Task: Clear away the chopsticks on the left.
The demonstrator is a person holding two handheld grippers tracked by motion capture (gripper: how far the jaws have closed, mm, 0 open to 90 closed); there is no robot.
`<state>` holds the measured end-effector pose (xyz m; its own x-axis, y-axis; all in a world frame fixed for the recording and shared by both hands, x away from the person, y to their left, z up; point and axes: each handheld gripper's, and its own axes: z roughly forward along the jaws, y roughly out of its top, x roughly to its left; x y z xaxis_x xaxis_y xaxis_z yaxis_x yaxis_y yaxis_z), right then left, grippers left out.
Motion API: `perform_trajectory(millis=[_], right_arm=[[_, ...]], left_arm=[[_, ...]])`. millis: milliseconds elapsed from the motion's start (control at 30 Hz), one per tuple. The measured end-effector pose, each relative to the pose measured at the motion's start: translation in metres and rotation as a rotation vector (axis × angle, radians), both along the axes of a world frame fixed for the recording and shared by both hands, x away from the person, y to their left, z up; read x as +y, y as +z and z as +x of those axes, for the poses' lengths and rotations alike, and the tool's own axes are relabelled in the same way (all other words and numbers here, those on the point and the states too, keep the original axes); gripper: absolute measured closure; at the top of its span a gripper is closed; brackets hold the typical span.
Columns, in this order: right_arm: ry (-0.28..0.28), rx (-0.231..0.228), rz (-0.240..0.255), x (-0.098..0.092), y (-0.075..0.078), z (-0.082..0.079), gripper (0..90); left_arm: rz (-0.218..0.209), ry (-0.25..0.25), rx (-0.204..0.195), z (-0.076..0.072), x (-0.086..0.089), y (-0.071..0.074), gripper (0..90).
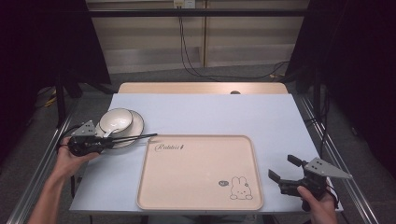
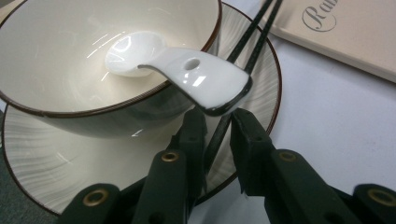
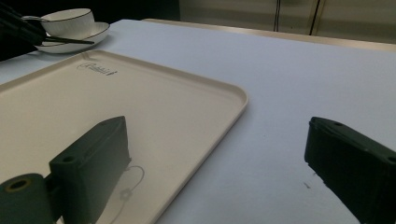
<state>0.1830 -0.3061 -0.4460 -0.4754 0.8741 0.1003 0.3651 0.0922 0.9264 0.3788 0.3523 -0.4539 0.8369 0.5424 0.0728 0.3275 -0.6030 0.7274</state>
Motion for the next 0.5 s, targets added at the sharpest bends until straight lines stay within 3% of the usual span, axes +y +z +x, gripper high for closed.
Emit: perform_trajectory(millis=[267, 500], right_arm=[[0.000, 0.005, 0.005, 0.0000, 0.0001, -0.0005, 6.4], [0.003, -0.006, -0.004, -0.0009, 0.0005, -0.0003, 6.4]], left_arm=[[-0.006, -0.045, 0.046, 0.0039, -0.0001, 0.0015, 83.8], [-0.037, -0.038, 0.081, 0.0028, 0.0003, 0.0039, 86.3]])
